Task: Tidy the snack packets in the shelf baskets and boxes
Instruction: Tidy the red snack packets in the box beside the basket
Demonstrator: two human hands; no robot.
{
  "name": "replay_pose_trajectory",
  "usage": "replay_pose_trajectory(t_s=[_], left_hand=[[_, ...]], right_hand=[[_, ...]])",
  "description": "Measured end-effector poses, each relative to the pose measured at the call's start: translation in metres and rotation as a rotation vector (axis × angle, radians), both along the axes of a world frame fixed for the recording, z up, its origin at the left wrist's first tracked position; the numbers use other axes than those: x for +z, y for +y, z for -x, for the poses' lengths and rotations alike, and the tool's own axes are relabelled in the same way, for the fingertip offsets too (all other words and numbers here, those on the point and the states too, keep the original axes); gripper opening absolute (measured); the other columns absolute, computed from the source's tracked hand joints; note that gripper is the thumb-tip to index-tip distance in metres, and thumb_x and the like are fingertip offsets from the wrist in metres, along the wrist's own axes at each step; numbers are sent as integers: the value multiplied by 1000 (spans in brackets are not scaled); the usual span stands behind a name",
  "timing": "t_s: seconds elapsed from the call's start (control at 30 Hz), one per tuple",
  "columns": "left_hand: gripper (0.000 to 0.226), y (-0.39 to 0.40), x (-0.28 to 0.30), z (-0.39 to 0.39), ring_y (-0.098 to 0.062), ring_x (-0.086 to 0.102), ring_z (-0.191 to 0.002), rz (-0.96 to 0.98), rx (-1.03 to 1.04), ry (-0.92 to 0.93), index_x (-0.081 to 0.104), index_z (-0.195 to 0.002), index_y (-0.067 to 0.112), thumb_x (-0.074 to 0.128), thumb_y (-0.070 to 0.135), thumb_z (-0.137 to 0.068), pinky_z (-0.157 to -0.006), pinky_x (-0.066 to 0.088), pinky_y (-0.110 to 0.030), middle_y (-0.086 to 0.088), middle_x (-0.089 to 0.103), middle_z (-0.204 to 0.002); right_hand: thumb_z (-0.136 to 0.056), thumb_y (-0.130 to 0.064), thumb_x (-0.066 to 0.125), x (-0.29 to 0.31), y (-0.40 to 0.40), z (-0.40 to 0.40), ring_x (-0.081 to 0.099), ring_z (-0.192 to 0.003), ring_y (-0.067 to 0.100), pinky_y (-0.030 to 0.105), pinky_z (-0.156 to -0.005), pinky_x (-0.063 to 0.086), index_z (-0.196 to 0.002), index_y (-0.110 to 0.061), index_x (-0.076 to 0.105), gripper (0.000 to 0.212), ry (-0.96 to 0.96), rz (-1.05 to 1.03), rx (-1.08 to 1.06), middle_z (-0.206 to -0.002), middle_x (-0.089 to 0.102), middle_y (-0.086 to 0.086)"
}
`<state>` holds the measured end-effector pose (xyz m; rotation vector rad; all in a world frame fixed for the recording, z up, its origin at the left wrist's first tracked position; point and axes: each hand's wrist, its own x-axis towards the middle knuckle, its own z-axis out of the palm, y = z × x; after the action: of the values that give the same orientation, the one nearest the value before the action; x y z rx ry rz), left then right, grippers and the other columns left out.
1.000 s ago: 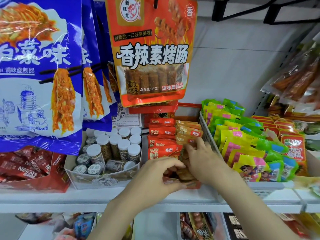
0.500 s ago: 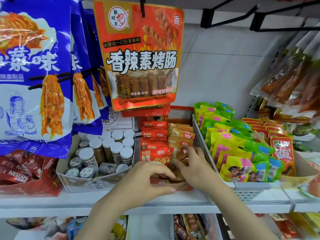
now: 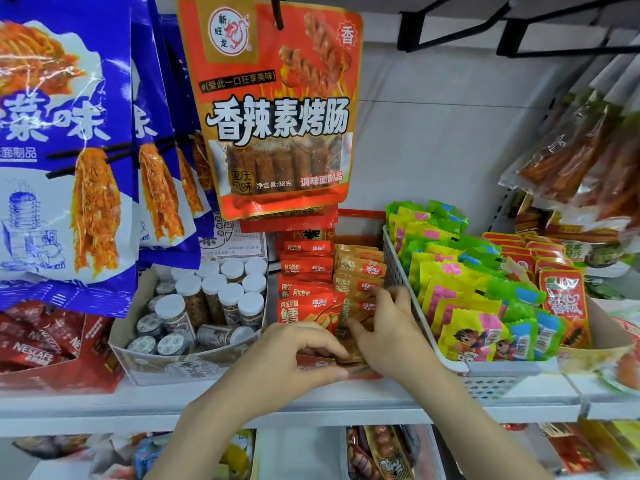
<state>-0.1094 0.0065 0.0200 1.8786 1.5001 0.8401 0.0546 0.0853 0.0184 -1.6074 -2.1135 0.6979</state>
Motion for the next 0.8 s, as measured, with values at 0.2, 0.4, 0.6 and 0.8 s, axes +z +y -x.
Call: replay_pose_trajectory(t_s=[0.2,0.4,0.6,0.8], left_hand=[[14,-1,-2,0,9,59,-100,-1,-4,24,76,-94,37,77,41,-80,-86,40,-4,31,64,-103],[12,-2,-1,-2,8,60,-100,-5,-13,10,76,-94,36,76,38,-82,-88,42,-7,28,65,-102],[14,-3,3,-2,9,61,-101,12,25,-72,77,-91,35,78,40,-79,-88,43,-7,27,67,-103],[17,-4,6,-1,6,63,-95,88,72,-158,75,-96,38,75,43,-80,-81,45,-8,24,70,-98]], right_hand=[[-93,-17,58,5,-3,1,59,-100,23,22,-83,44,-116,-13,60,24,-189,-183,-48,-126,42,8],[-92,-4,54,11,-4,2,57,-97,21,20,-67,33,-107,-14,53,18,-195,-260,-27,-111,51,4],[-98,-17,52,49,-10,-6,63,-68,30,35,-51,38,-93,-19,47,8,178,-516,11,-73,61,-1],[-95,-18,62,96,-11,-25,65,-72,8,32,-65,51,-94,-17,59,3,416,-862,-64,-78,65,-16]])
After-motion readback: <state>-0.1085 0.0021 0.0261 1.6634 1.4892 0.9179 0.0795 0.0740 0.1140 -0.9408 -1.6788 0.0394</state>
